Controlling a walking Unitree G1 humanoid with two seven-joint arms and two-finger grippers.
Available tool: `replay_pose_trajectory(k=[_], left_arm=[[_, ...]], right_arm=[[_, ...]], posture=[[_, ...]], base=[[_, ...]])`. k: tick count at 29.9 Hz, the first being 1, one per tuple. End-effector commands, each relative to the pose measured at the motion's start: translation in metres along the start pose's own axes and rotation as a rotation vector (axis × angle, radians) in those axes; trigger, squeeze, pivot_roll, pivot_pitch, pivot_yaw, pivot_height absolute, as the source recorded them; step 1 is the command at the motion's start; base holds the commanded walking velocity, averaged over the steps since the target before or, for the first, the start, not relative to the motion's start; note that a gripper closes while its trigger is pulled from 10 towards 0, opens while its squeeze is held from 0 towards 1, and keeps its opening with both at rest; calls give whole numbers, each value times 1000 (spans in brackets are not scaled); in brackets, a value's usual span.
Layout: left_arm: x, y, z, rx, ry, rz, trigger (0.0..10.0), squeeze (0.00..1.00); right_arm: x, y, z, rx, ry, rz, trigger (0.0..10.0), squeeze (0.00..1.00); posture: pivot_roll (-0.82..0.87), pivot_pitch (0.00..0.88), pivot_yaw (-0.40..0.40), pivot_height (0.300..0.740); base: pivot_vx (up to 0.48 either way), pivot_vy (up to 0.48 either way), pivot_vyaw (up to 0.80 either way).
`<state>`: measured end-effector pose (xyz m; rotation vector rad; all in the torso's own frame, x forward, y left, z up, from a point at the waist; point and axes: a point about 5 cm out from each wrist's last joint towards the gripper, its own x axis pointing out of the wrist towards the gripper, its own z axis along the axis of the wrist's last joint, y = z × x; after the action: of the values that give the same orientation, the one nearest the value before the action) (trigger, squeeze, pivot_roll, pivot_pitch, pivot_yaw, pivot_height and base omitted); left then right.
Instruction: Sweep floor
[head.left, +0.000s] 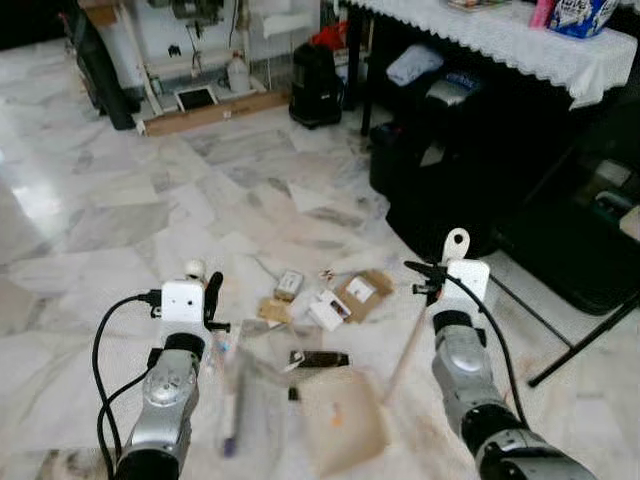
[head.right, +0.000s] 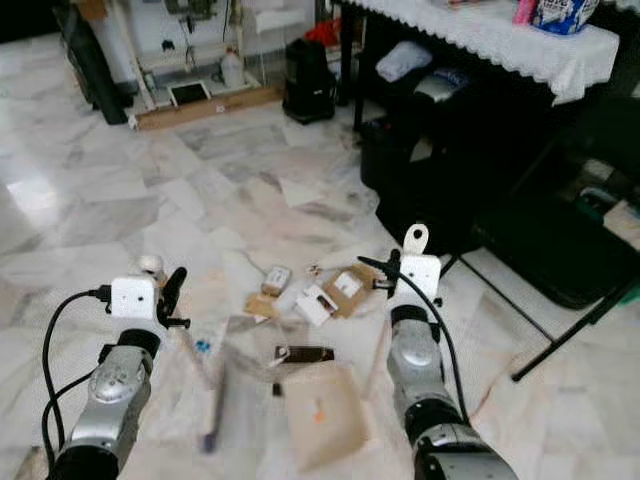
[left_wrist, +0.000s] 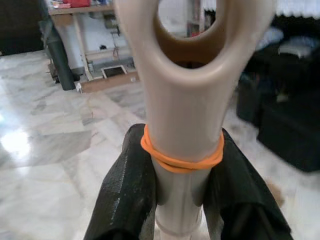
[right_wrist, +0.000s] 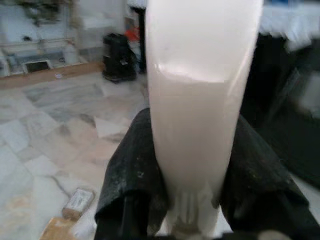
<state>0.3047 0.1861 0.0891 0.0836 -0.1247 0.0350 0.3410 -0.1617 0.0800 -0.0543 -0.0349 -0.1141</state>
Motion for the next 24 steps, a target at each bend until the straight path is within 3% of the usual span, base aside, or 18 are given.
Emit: replay_pose_trajectory(k=[1,9,24], left_arm=[[-1,8,3,34,-16,16,10000,0],[-1,9,3,36,-17,20,10000,0],[-1,12,3,39,-17,30,10000,0]], right_arm=[[1,11,8,30,-44,19,10000,0],[2,9,9,34,-50,14,10000,0],[0,-2,3,-16,-21,-55,10000,0]], posture=[[83,40,-13,740],[82,51,-13,740],[74,60,-8,740]], base=[[330,0,0],[325,0,0],[0,0,0]])
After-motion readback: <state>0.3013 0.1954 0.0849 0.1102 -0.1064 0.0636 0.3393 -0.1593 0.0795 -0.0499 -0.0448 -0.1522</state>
